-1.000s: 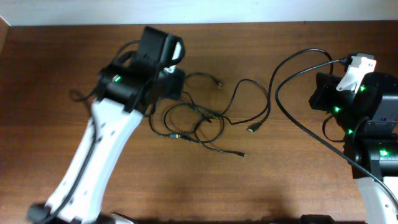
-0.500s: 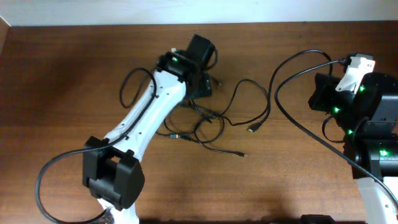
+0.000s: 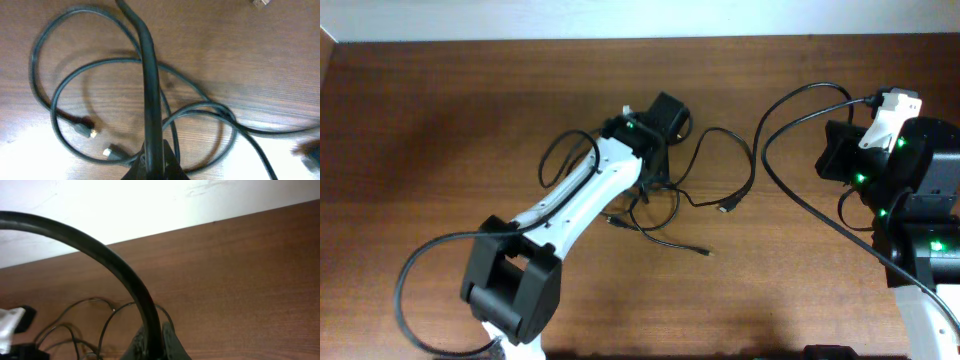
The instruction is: Untangle cables
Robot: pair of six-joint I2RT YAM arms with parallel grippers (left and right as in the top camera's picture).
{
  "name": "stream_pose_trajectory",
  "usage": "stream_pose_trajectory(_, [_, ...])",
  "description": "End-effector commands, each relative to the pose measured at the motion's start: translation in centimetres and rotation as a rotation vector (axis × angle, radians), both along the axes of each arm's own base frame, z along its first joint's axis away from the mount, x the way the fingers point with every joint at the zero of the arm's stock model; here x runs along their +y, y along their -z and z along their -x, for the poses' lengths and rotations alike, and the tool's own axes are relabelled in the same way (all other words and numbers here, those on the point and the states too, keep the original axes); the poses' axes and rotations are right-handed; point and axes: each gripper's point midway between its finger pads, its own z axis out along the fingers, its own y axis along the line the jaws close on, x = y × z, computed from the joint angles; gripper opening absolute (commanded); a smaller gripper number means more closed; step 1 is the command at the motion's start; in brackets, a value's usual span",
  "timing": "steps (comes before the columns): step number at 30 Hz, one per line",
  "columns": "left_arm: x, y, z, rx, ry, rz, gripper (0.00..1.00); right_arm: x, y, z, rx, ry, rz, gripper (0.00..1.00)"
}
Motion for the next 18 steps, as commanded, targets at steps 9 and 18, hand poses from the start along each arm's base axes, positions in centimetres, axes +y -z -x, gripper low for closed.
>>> stream_pose_trajectory(9, [4.4,-30.6,2.9,-0.479,0.131,0.076,0.00,0.2,4.4,-1.4,0.158,-0.021,0.001,0.04])
stream_pose_trajectory(18, [8.1,-38.7,7.5,-0.683,0.111,0.140,0.00,0.1,12.2,-3.1,0.396,-0.022,-0.010,0.04])
